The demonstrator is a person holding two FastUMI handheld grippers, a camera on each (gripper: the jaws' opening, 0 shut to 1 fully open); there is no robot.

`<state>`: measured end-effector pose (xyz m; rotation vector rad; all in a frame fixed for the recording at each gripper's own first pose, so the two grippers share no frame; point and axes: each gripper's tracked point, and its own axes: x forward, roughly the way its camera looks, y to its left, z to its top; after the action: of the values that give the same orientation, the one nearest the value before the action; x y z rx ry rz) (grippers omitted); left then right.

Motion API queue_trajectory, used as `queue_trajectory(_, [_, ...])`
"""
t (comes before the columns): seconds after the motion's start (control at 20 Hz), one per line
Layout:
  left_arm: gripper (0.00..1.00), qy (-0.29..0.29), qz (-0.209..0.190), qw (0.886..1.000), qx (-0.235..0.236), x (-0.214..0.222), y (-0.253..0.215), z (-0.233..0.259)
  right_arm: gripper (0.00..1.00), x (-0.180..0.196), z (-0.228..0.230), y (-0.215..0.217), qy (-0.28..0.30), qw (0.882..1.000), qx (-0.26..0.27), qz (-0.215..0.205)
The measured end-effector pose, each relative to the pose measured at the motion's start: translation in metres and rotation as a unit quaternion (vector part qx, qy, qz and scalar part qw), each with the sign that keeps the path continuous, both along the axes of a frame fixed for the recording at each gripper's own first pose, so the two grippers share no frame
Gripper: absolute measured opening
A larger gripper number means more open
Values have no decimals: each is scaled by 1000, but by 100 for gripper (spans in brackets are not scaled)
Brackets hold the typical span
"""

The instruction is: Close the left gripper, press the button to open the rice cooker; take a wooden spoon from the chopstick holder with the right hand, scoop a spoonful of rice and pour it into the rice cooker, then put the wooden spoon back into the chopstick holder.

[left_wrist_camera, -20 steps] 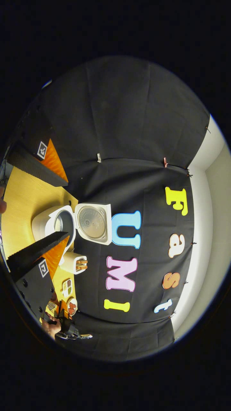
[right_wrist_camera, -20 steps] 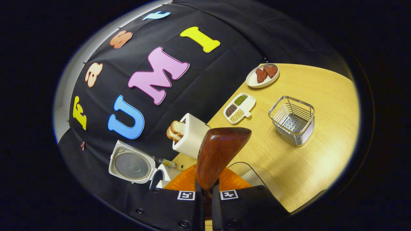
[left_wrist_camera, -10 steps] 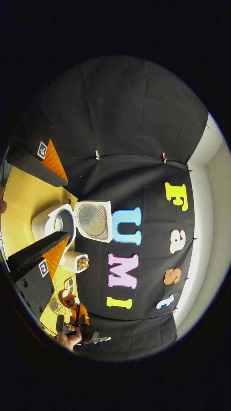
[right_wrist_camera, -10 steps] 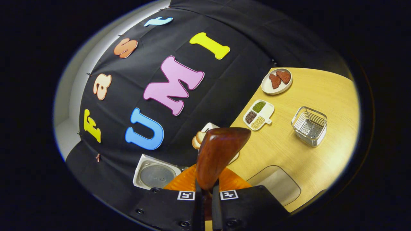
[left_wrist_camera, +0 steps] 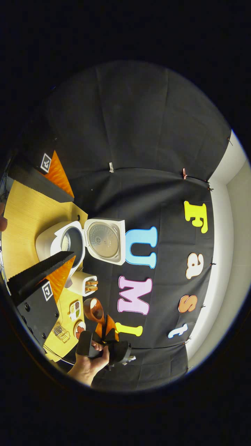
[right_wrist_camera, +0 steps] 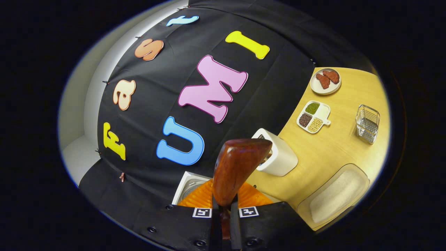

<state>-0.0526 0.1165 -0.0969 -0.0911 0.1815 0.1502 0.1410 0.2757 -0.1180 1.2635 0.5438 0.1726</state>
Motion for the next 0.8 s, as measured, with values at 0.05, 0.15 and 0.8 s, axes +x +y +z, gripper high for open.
queue_trajectory(0.05, [97,2,1,1000,-1,0,2,-2,13,5,8,11,-1,1000,2,-2])
queue_trajectory(0.15, [96,6,4,1000,-4,-2,5,-7,13,14,20,34,-11,1000,-7,-2])
queue_trajectory(0.8, [95,31,44,998,-12,0,28,-37,13,68,22,150,-109,976,-184,47])
